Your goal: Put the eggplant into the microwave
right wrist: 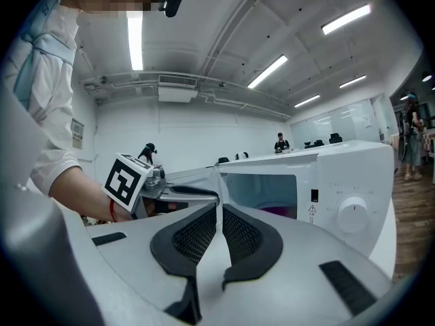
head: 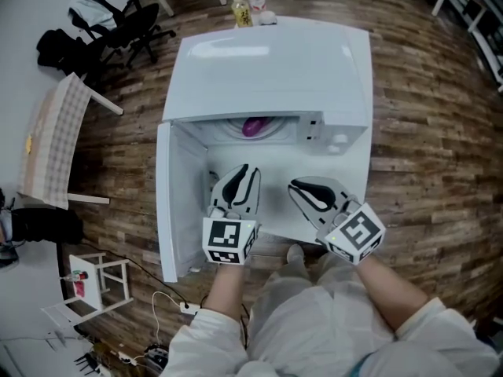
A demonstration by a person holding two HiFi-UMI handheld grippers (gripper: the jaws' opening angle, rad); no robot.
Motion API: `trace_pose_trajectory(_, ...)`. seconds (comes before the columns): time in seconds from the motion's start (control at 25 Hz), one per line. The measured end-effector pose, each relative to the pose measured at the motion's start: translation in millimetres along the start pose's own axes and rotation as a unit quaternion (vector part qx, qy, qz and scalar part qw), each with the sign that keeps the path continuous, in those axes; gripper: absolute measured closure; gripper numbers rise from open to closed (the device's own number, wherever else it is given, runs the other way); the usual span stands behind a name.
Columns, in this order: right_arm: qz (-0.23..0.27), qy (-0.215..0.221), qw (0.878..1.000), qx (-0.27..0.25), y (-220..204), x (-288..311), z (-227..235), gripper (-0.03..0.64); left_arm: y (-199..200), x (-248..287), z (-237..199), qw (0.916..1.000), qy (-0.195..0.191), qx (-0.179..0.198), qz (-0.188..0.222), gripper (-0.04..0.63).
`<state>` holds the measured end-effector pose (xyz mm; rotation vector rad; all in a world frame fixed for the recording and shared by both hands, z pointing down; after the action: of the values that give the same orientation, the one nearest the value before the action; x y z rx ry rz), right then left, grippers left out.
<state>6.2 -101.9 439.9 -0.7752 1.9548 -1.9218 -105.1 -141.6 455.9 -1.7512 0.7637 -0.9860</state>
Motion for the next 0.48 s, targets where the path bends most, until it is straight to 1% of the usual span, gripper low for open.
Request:
trace_pose_trajectory(0.24,0.000,0.004,1.000,-0.011,3.9,-12.5,-12.2,0.580,0.2,-20.0,16.8,0.9998,-0.015,-0.004,0.013,0.543)
trace_pose_trajectory(0.48,0.001,0.009,1.000,-0.018,11.3,-20.1,-27.1,0.580,4.0,-42.8,36.5,0.9988,-0.041,0.001,0.028,0.577)
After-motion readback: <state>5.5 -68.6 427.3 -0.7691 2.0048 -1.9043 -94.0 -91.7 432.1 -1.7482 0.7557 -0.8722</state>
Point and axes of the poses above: the fingertips, and each gripper's own axes: x forward along the fingers, z to its right, y out of its top, the point moved 3 cm from there along -x, backward along the fingers, and after that the axes turned 13 degrees about -x, right-handed, at the moved point
